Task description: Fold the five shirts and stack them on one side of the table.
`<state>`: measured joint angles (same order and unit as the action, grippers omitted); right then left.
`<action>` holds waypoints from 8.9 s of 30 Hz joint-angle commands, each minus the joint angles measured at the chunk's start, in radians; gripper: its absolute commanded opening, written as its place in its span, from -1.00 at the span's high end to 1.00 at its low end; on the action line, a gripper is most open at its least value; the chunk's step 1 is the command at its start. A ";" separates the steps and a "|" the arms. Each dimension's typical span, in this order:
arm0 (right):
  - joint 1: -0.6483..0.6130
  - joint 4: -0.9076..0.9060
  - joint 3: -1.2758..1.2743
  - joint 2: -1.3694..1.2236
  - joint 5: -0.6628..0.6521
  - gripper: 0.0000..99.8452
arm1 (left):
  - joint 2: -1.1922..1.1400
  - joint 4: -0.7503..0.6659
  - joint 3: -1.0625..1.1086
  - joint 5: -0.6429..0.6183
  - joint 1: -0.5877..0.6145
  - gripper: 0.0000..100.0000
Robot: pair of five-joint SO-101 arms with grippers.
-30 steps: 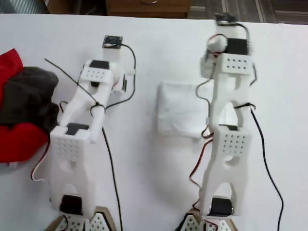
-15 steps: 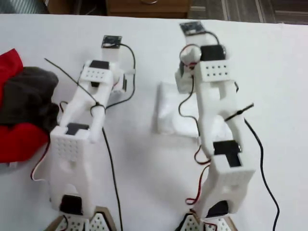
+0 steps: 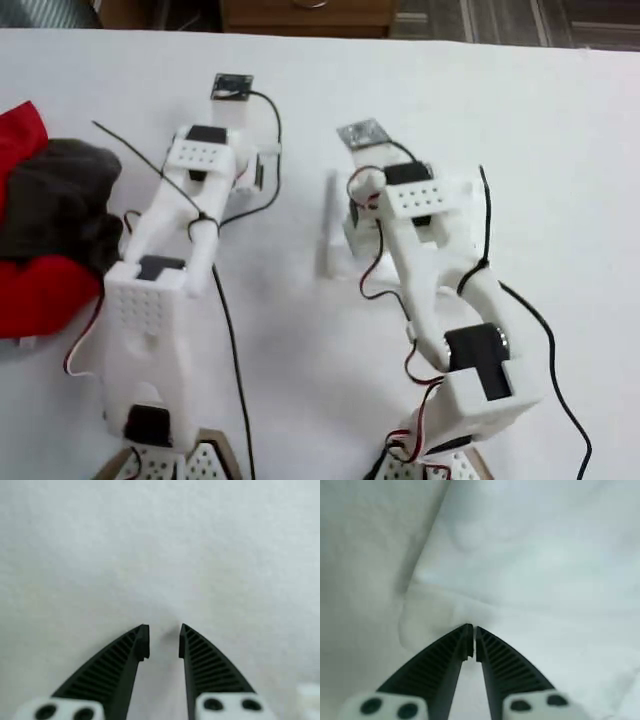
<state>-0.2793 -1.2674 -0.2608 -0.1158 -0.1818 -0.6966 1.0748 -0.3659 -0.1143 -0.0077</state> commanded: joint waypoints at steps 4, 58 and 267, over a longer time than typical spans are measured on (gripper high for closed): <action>-0.004 0.038 -0.049 0.059 -0.011 0.96 | 0.008 -0.008 -0.035 -0.011 0.009 0.74; 0.323 0.142 0.037 0.151 0.095 0.67 | 0.006 -0.011 -0.033 -0.011 0.006 0.74; 0.381 -0.496 0.112 0.657 -0.201 0.34 | 0.417 0.632 -0.067 0.689 0.980 0.50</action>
<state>0.0875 -1.7461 -0.1534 0.5102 -0.3844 -0.2793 1.7392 -0.4442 0.5854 0.9866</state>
